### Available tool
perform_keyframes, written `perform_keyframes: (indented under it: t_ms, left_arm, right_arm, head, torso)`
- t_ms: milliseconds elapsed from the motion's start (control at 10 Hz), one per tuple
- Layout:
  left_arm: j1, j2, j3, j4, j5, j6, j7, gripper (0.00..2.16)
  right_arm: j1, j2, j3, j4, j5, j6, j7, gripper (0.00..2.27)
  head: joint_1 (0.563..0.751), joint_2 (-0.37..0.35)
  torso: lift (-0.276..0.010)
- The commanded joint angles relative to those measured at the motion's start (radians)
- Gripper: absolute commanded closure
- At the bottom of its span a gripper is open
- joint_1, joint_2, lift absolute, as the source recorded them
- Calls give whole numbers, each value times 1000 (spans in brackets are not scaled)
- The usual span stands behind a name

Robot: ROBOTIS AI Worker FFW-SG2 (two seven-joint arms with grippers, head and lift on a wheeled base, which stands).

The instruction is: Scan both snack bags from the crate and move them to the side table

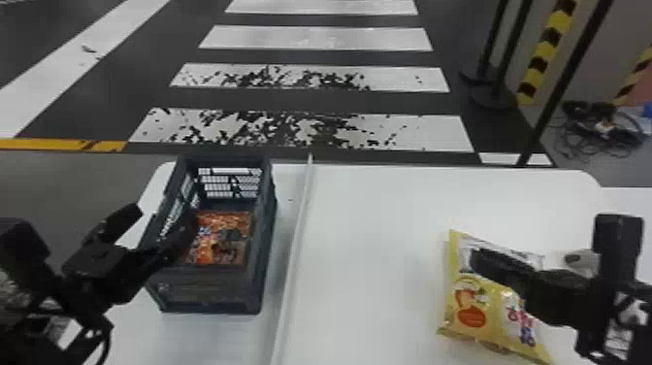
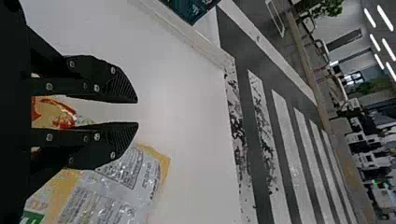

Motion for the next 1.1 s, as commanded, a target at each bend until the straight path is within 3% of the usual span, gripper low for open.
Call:
perform_keyframes:
  t_ms: [0, 400, 1000]
  left_arm:
    - [-8, 0, -5, 7, 0, 0, 0, 22]
    - [-24, -1, -26, 35, -5, -6, -2, 22]
    - [-27, -1, -35, 46, -9, -15, -5, 22]
  right_arm:
    - [59, 27, 55, -7, 97, -197, 5, 2246]
    - [203, 93, 74, 36, 167, -544, 16, 2246]
    - [182, 97, 115, 297, 183, -872, 36, 2246]
  head:
    - [695, 73]
    - [695, 99]
    - [695, 90]
  torso:
    - [-95]
    - [-95]
    - [-95]
